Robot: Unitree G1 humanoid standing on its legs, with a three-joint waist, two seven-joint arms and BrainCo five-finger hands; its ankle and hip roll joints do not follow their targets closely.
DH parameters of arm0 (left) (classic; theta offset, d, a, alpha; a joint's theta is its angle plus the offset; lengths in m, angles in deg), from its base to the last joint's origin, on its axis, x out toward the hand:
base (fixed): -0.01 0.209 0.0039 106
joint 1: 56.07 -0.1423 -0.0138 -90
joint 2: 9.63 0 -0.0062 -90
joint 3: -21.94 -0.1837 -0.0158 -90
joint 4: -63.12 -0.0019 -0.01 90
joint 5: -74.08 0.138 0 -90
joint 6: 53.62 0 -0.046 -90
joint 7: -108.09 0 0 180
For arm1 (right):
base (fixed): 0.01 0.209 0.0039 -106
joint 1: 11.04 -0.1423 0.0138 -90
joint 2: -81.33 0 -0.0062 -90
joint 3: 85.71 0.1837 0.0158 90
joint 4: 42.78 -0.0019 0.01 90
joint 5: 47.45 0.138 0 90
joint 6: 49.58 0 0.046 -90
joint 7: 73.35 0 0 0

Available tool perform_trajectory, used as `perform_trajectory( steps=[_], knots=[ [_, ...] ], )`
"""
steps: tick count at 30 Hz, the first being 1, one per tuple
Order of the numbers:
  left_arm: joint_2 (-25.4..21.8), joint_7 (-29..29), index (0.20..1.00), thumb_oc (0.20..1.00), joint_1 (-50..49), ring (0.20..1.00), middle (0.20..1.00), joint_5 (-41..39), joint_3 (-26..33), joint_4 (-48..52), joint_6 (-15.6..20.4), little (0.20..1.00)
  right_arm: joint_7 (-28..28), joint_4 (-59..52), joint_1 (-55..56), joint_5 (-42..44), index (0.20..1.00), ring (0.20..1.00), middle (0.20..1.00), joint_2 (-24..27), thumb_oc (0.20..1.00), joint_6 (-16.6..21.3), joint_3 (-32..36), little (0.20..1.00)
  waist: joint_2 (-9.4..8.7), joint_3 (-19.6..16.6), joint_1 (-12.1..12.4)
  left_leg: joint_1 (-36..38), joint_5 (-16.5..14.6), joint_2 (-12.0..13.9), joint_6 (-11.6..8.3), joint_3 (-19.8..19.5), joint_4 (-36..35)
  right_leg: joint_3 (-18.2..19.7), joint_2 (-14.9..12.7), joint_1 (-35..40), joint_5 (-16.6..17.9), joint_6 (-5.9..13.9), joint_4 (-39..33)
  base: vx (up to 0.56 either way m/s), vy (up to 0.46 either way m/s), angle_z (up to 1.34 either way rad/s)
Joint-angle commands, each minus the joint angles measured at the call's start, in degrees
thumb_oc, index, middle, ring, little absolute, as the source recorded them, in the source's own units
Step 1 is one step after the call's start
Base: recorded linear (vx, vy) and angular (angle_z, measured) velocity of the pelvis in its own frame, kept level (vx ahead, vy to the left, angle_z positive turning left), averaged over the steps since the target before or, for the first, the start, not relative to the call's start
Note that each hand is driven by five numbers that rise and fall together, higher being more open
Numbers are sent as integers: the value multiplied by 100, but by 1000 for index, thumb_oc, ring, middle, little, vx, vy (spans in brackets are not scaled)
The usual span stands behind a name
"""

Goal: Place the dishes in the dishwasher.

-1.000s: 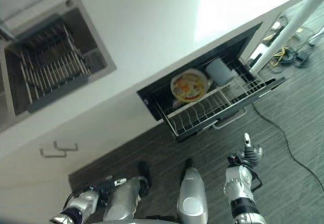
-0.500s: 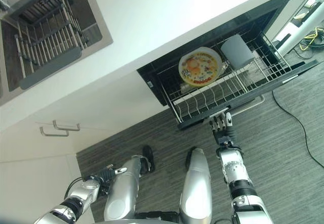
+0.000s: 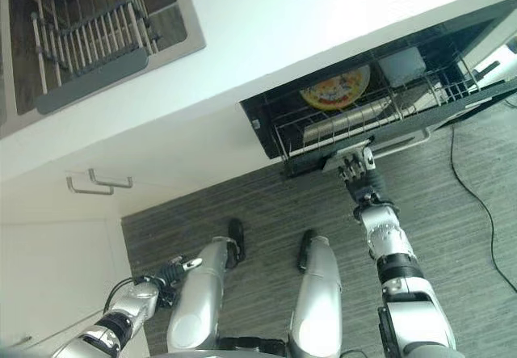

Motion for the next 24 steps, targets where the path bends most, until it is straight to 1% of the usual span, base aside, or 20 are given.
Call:
perform_trajectory(
  steps=[1,2,5,9,12,14,15,18,19,21,23,24],
  knots=[
    [-261,23,1000,1000,-314,1000,1000,250,-342,34,-104,1000,247,-333,-928,-66,1000,1000,1000,250,1000,161,-97,1000,-101,-160,178,358,-307,-403,520,115,-278,236,373,63,-51,-150,-41,49,22,12],
    [-297,34,1000,1000,-302,1000,1000,257,-392,96,-40,1000,67,-98,-1372,-126,1000,1000,1000,481,1000,127,-137,1000,-76,-160,288,190,-310,-433,522,76,-209,207,374,-62,-60,-156,33,40,18,13],
    [-313,28,1000,1000,-287,1000,1000,201,-427,131,29,1000,-21,139,-1759,-126,1000,1000,1000,648,1000,35,-220,1000,-50,-160,376,82,-298,-457,506,51,-179,184,379,-146,-71,-168,77,28,30,8],
    [-443,82,1000,1000,-237,1000,1000,250,-568,309,53,1000,-1,632,-2575,-715,1000,1000,1000,993,1000,-43,-512,1000,-30,-160,597,-106,-245,-517,510,-78,-219,117,405,-253,-35,-151,42,9,-15,19],
    [-647,148,1000,1000,-272,1000,1000,294,-620,496,39,1000,-275,982,-3399,-972,1000,1000,1000,1278,1000,54,-979,1000,-71,-160,818,-203,-138,-490,490,-169,-315,-1,426,-250,7,-157,-44,-10,-80,16],
    [-762,175,1000,1000,-261,1000,1000,340,-621,502,22,1000,-345,1136,-3767,-879,1000,1000,1000,1378,1000,78,-1165,1000,-124,-160,912,-295,-129,-469,479,-212,-281,-62,435,-279,-7,-170,0,-29,-129,6],
    [-808,211,1000,1000,-270,1000,1000,291,-584,435,-118,1000,-374,1198,-3958,-869,1000,1000,1000,1413,1000,85,-1284,1000,-165,-160,967,-336,-108,-459,465,-245,-272,-112,445,-269,0,-180,-11,-19,-110,13],
    [-826,255,1000,1000,-262,1000,1000,360,-525,350,-58,1000,-404,1187,-4093,-867,1000,1000,1000,1398,1000,26,-1373,1000,-210,-160,995,-341,-88,-447,452,-254,-302,-145,462,-237,13,-177,-68,-22,-65,9],
    [-844,334,1000,1000,-250,1000,1000,284,-527,336,-29,1000,-436,1160,-4117,-901,1000,1000,1000,1397,1000,-22,-1411,1000,-229,-160,997,-342,-83,-439,451,-255,-316,-153,465,-229,19,-174,-90,-28,-45,3],
    [-824,669,1000,1000,-266,1000,1000,34,-471,349,81,1000,-470,1108,-4010,-887,1000,1000,1000,1342,1000,-110,-1426,1000,-250,-160,992,-334,-78,-434,445,-261,-329,-153,473,-210,35,-166,-128,-28,-38,0],
    [-779,913,1000,1000,-265,1000,1000,-114,-424,406,186,1000,-92,1127,-3809,-653,1000,1000,1000,1274,1000,-350,-1368,1000,-259,-160,976,-269,-76,-443,449,-267,-389,-151,469,-152,53,-147,-214,-31,-21,-4],
    [-780,921,1000,1000,-262,1000,1000,-202,-422,430,175,1000,202,1109,-3548,-780,1000,1000,1000,1202,1000,-603,-1285,1000,-261,-160,950,-200,-45,-451,439,-278,-468,-133,480,-96,80,-128,-304,0,0,0]
  ],
)
